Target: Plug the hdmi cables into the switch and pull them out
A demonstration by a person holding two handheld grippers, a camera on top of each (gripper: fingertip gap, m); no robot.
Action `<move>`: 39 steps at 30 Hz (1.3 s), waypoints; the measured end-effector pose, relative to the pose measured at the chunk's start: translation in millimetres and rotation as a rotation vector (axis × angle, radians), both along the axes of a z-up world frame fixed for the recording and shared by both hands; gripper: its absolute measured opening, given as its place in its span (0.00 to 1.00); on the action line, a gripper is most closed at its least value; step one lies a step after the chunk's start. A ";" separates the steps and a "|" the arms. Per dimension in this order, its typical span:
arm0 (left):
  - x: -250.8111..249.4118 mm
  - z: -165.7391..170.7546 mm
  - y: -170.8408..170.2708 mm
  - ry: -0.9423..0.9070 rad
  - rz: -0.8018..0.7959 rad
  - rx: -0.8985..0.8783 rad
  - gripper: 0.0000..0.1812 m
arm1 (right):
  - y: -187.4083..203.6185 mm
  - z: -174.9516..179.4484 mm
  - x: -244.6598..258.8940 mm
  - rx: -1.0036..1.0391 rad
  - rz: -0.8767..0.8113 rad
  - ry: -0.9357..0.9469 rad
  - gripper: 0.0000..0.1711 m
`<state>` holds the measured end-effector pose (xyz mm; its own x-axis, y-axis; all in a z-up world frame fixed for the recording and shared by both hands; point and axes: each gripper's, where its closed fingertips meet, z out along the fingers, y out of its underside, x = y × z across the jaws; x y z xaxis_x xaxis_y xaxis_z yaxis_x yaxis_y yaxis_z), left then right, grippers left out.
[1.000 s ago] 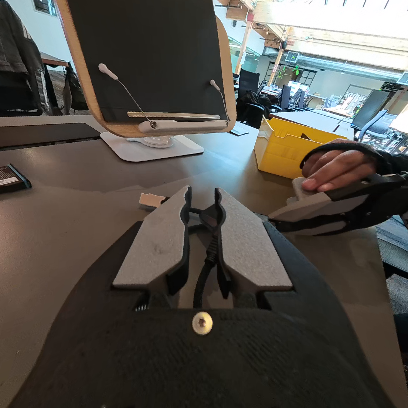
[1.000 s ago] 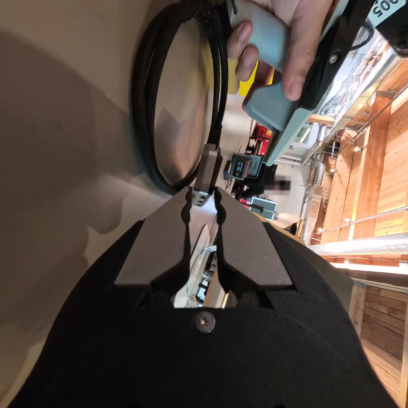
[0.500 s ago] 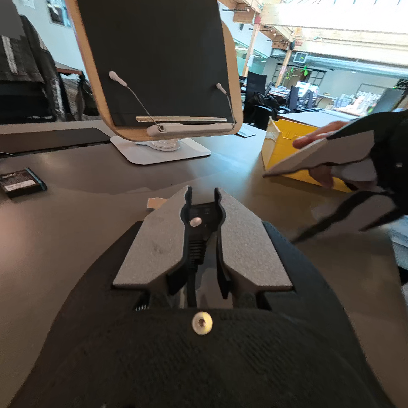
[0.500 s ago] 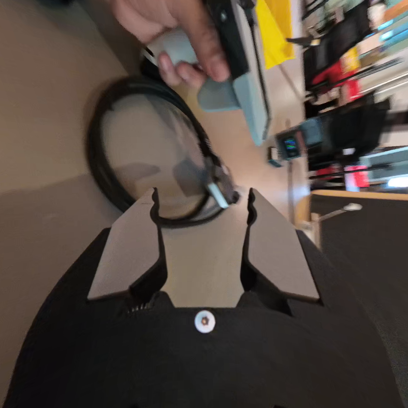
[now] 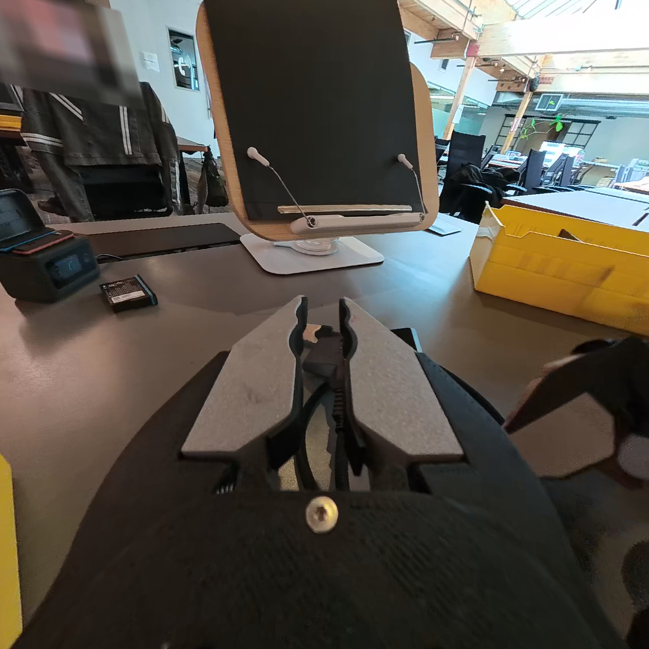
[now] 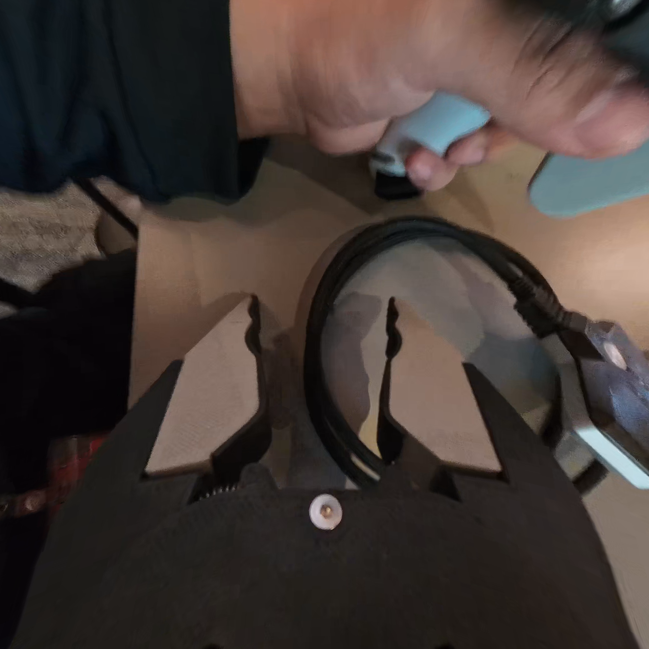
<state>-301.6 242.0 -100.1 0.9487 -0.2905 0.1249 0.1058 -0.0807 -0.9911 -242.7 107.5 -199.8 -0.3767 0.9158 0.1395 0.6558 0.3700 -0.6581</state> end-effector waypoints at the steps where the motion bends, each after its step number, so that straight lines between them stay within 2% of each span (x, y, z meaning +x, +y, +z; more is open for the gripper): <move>1: -0.6 0.1 0.2 0.001 0.003 -0.001 0.09 | -1.2 -2.6 -3.1 -0.018 -0.012 -0.003 0.30; 2: -1.2 0.3 0.1 0.003 0.006 0.000 0.08 | -2.3 -3.3 -4.6 -0.042 -0.019 -0.006 0.13; 3: -2.6 0.8 0.1 0.004 0.013 0.003 0.08 | -2.2 -4.1 -5.1 -0.058 -0.019 -0.014 0.08; 7: -16.6 4.8 -0.6 0.007 0.088 0.025 0.06 | 7.3 -0.3 5.7 -0.071 -0.009 -0.084 0.04; 10: -23.7 9.1 -2.5 -0.022 0.111 0.042 0.06 | 17.2 35.5 21.4 -0.164 -0.023 -0.048 0.04; 18: -25.0 6.9 -2.7 -0.007 0.121 0.028 0.06 | 78.0 189.8 91.8 -0.388 -0.127 0.188 0.03; 23: -22.5 2.5 -1.5 0.023 0.121 0.014 0.06 | 105.0 262.8 138.1 -0.537 -0.189 0.341 0.04; 30: -22.0 -1.8 0.0 0.035 0.121 -0.001 0.06 | 158.0 352.8 207.6 -0.454 -0.348 0.523 0.03; 33: -21.8 -3.4 0.7 0.043 0.122 -0.008 0.06 | 183.4 390.0 230.4 -0.356 -0.417 0.593 0.04; 36: -22.2 -4.1 1.0 0.046 0.124 -0.010 0.06 | 214.3 412.5 241.6 -0.238 -0.501 0.617 0.04; 39: -25.5 -3.5 -0.1 0.035 0.134 -0.008 0.06 | 243.5 419.5 253.7 -0.169 -0.569 0.607 0.04</move>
